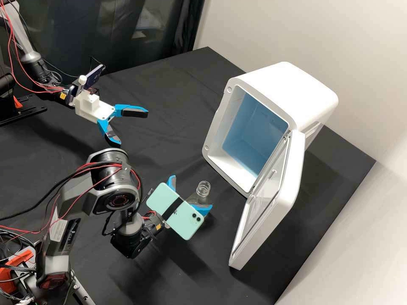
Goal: Take the flask out of the incubator
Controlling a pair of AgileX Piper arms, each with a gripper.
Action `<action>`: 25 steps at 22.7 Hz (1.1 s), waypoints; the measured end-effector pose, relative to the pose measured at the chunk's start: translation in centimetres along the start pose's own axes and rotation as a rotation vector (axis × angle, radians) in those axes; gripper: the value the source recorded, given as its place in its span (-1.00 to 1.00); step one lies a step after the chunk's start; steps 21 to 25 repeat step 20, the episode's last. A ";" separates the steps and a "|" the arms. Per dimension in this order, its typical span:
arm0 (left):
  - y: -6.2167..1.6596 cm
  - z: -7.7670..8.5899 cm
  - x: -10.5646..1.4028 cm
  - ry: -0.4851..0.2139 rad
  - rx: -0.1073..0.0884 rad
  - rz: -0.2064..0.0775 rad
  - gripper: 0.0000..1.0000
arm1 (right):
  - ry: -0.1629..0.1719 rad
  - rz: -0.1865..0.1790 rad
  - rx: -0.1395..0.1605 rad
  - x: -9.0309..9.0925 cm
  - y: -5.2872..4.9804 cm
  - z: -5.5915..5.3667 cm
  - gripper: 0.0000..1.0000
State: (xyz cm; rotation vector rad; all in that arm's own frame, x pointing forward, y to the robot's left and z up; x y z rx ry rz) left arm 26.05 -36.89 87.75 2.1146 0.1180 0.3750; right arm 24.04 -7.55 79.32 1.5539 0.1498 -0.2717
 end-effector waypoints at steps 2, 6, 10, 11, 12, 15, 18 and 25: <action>-0.02 0.1 0.0 0.008 0.019 0.002 1.00 | 0.013 -0.017 -0.006 -0.5 -0.4 -0.5 1.00; 0.23 0.2 -0.4 0.030 0.000 0.077 1.00 | 0.037 -0.017 -0.024 -2.1 -0.7 -1.7 1.00; 0.26 0.2 -0.4 0.030 -0.029 0.080 1.00 | 0.043 0.027 -0.033 -4.3 -1.0 -3.3 1.00; 0.28 0.2 -0.4 0.030 -0.027 0.083 1.00 | 0.037 0.051 -0.029 -4.8 -1.0 -3.6 1.00; 0.29 0.2 -0.4 0.029 -0.031 0.084 1.00 | 0.030 0.083 -0.025 -5.4 -0.9 -3.9 1.00; 0.29 0.2 -0.4 0.029 -0.031 0.084 1.00 | 0.045 0.141 0.008 -6.3 -0.4 -4.6 1.00; 0.29 0.2 -0.4 0.029 -0.031 0.084 1.00 | 0.068 0.185 0.107 -7.0 0.4 -4.8 1.00; 0.29 0.2 -0.4 0.029 -0.031 0.084 1.00 | 0.073 0.199 0.152 -7.3 0.7 -4.8 1.00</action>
